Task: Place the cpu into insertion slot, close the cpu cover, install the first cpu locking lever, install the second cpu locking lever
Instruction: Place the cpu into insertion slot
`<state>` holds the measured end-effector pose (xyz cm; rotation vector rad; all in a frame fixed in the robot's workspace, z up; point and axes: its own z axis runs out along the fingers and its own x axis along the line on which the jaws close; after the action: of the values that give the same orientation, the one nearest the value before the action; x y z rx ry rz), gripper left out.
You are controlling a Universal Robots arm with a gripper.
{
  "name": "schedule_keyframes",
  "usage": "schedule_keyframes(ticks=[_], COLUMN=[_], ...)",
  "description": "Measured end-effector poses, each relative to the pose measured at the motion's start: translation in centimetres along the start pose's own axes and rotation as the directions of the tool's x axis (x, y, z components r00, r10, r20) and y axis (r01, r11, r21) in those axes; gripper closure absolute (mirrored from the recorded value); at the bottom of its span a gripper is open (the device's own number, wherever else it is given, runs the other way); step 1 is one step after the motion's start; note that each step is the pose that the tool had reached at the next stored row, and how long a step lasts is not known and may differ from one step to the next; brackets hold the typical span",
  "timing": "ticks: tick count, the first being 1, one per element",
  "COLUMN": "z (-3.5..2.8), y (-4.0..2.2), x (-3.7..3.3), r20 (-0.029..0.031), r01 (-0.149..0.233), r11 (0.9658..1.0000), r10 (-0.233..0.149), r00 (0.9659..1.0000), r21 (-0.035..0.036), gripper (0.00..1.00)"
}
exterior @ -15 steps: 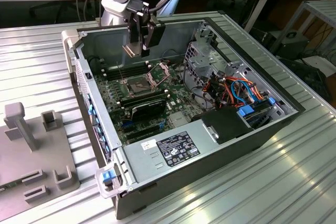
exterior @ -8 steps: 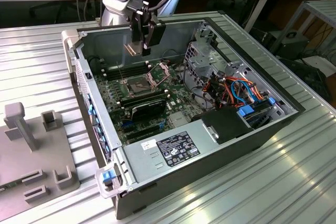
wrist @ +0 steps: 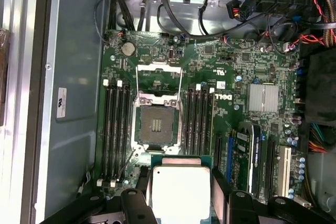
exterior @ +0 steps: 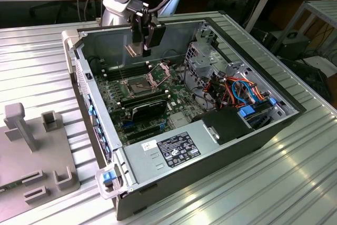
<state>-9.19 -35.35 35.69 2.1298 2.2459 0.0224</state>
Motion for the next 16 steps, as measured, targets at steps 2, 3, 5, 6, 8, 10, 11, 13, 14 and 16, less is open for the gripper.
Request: schedule_keyframes(ticks=[2, 3, 5, 6, 8, 10, 11, 13, 14, 16], z=[0.16, 0.26, 0.37, 0.43, 0.52, 0.63, 0.67, 0.75, 0.78, 0.88], y=[0.13, 0.18, 0.27, 0.31, 0.35, 0.38, 0.40, 0.41, 0.43, 0.46], x=[0.30, 0.44, 0.65, 0.80, 0.94, 1.07, 1.11, 1.18, 1.19, 1.27], r20=[0.0002, 0.0001, 0.0003, 0.0005, 0.0006, 0.0006, 0.0007, 0.0009, 0.0008, 0.0011], r01=[-0.005, -0.007, -0.010, -0.012, -0.014, -0.018, -0.019, -0.023, -0.024, -0.029], r11=[1.0000, 1.0000, 0.9999, 0.9999, 0.9999, 0.9998, 0.9998, 0.9997, 0.9997, 0.9996], r10=[0.005, 0.007, 0.010, 0.012, 0.014, 0.018, 0.019, 0.023, 0.024, 0.029], r00=[1.0000, 1.0000, 0.9999, 0.9999, 0.9999, 0.9998, 0.9998, 0.9997, 0.9997, 0.9996], r21=[0.0001, 0.0000, 0.0002, 0.0002, 0.0003, 0.0003, 0.0003, 0.0005, 0.0004, 0.0005], gripper=[0.45, 0.45, 0.45, 0.45, 0.45, 0.45, 0.45, 0.45, 0.45, 0.45])
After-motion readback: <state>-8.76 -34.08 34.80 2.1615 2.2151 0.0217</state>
